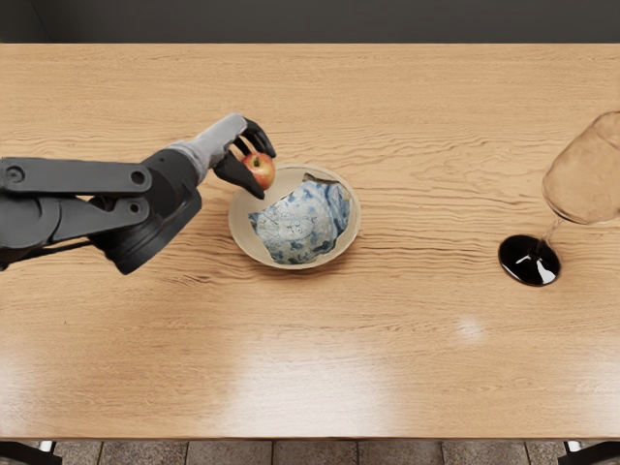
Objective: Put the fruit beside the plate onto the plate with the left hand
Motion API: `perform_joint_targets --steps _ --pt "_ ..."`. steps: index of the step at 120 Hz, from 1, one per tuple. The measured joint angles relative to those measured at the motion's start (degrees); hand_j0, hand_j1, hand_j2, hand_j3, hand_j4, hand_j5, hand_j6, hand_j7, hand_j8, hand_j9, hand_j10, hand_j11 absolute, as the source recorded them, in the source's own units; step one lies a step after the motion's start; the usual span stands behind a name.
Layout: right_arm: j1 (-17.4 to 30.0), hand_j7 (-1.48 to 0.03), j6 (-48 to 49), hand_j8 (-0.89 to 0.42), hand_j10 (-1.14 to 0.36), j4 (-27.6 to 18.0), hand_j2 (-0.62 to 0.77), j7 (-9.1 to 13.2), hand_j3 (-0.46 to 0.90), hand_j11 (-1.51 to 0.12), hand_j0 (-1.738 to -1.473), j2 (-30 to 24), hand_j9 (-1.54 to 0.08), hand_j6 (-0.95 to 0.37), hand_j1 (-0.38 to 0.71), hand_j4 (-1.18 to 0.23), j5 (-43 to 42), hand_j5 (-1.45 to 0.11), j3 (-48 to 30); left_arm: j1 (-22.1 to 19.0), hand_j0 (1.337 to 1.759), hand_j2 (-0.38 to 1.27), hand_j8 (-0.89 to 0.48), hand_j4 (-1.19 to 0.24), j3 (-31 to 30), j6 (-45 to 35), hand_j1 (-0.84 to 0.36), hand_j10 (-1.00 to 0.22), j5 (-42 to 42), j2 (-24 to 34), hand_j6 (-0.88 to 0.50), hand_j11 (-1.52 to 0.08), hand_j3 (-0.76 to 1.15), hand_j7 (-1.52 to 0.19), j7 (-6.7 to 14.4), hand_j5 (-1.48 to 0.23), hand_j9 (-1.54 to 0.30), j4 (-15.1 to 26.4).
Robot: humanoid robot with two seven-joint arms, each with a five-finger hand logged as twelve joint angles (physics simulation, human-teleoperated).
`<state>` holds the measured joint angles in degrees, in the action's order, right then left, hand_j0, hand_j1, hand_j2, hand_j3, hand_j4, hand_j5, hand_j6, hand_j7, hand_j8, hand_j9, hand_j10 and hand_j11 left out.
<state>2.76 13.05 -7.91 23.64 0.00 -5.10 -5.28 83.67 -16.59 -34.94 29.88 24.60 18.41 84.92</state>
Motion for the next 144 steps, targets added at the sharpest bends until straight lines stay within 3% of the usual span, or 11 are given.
perform_joint_targets --steps 12,31,38,55,61,72,95,124,144 --pt "0.0 0.00 0.0 0.00 0.00 0.0 0.00 0.0 0.00 0.00 -1.658 0.0 0.00 0.00 -0.35 0.00 0.0 0.00 0.0 -0.3 1.657 0.56 -0.42 -0.65 0.1 0.0 -0.37 -0.67 0.1 -0.8 -0.40 -0.88 0.00 -0.90 -0.1 -0.92 -0.88 0.0" --pt "0.0 0.00 0.0 0.00 0.00 0.0 0.00 0.0 0.00 0.00 -1.658 0.0 0.00 0.00 -0.35 0.00 0.0 0.00 0.0 -2.9 1.656 0.40 -0.42 -0.66 0.2 0.0 -0.32 -0.67 1.0 -1.5 -0.40 -0.89 0.00 -0.90 -0.2 -0.90 -0.89 0.0" --pt "0.0 0.00 0.0 0.00 0.00 0.0 0.00 0.0 0.00 0.00 -1.658 0.0 0.00 0.00 -0.35 0.00 0.0 0.00 0.0 -4.2 1.657 0.46 -0.43 -0.66 0.7 0.0 -0.32 -0.67 1.3 -1.5 -0.41 -0.88 0.00 -0.90 -0.2 -0.91 -0.88 0.0" --pt "0.0 0.00 0.0 0.00 0.00 0.0 0.00 0.0 0.00 0.00 -1.658 0.0 0.00 0.00 -0.35 0.00 0.0 0.00 0.0 -4.8 1.656 0.36 -0.43 -0.66 1.2 0.0 -0.29 -0.66 1.9 -1.8 -0.41 -0.88 0.00 -0.89 -0.2 -0.89 -0.88 -0.2" --pt "0.0 0.00 0.0 0.00 0.00 0.0 0.00 0.0 0.00 0.00 -1.658 0.0 0.00 0.00 -0.35 0.00 0.0 0.00 0.0 -4.8 1.657 0.32 -0.42 -0.60 1.3 0.0 -0.26 -0.61 2.0 -1.9 -0.41 -0.80 0.00 -0.81 -0.4 -0.82 -0.80 -0.2" --pt "0.0 0.00 0.0 0.00 0.00 0.0 0.00 0.0 0.00 0.00 -1.658 0.0 0.00 0.00 -0.35 0.00 0.0 0.00 0.0 -4.5 1.657 0.21 -0.29 -0.41 1.7 -0.1 -0.06 -0.41 1.9 -1.8 -0.28 -0.54 0.00 -0.54 -0.6 -0.55 -0.54 -0.4" --pt "0.0 0.00 0.0 0.00 0.00 0.0 0.00 0.0 0.00 0.00 -1.658 0.0 0.00 0.00 -0.35 0.00 0.0 0.00 0.0 2.5 1.658 0.08 -0.12 -0.17 2.8 -0.1 0.18 -0.17 1.4 7.1 -0.12 -0.22 0.00 -0.22 -0.5 -0.23 -0.22 1.3" --pt "0.0 0.00 0.0 0.00 0.00 0.0 0.00 0.0 0.00 0.00 -1.658 0.0 0.00 0.00 -0.35 0.00 0.0 0.00 0.0 2.8 1.658 0.03 -0.04 -0.05 4.7 15.1 0.30 -0.05 -0.8 23.1 -0.04 -0.07 0.00 -0.07 -0.3 -0.07 -0.07 3.7" --pt "0.0 0.00 0.0 0.00 0.00 0.0 0.00 0.0 0.00 0.00 -1.658 0.0 0.00 0.00 -0.35 0.00 0.0 0.00 0.0 2.6 1.658 0.01 -0.02 -0.03 5.4 26.1 0.33 -0.03 -0.9 25.9 -0.02 -0.03 0.00 -0.03 -0.7 -0.03 -0.03 4.0"
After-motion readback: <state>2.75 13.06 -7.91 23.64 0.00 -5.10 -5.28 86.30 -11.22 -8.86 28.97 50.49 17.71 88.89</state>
